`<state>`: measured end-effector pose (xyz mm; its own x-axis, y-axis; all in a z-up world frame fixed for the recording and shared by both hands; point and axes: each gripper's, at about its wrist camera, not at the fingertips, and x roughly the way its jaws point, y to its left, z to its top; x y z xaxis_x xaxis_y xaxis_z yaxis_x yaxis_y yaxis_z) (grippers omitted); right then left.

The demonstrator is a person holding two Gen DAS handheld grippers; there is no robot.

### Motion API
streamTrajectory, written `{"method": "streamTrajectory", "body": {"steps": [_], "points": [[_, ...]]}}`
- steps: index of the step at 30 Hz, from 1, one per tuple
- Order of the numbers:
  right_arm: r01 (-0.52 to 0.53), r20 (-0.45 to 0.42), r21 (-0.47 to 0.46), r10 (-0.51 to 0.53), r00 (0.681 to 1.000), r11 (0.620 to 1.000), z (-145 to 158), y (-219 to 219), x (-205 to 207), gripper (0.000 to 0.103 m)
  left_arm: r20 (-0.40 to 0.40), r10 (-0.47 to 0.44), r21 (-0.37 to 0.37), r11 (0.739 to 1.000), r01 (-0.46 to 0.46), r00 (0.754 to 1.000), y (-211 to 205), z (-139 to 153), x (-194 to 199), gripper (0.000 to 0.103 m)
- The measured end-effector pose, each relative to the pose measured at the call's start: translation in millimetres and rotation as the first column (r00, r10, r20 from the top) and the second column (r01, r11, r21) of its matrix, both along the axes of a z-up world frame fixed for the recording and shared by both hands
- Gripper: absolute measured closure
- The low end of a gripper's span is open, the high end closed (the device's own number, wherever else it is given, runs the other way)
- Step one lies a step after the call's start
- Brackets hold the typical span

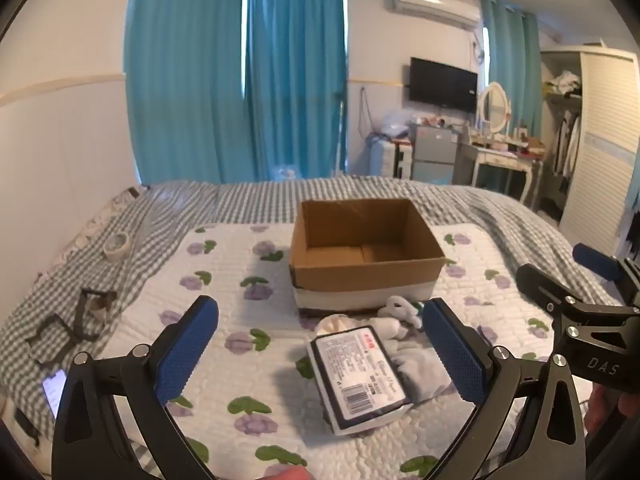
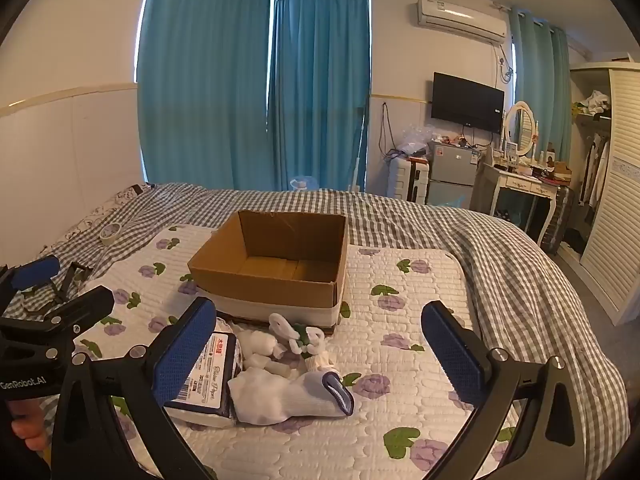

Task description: Organize soft objects

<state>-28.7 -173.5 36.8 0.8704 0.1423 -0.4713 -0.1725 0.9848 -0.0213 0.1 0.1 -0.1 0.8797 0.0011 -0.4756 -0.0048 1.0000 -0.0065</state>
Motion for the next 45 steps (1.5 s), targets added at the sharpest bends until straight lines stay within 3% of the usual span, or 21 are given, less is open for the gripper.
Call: {"method": "streamTrajectory", "body": {"steps": [5, 45], "points": [[-0.004, -0.002, -0.002, 0.004, 1.000, 1.000, 0, 0, 0, 0.000, -0.011, 0.012, -0.024, 1.000, -0.012, 1.000, 3, -1, 0, 0.000], [0.005, -0.007, 0.004, -0.005, 1.000, 1.000, -3, -6, 1, 0.000, -0.021, 0.010, -0.013, 1.000, -0.010, 1.000, -3, -4, -1, 0.000]]}}
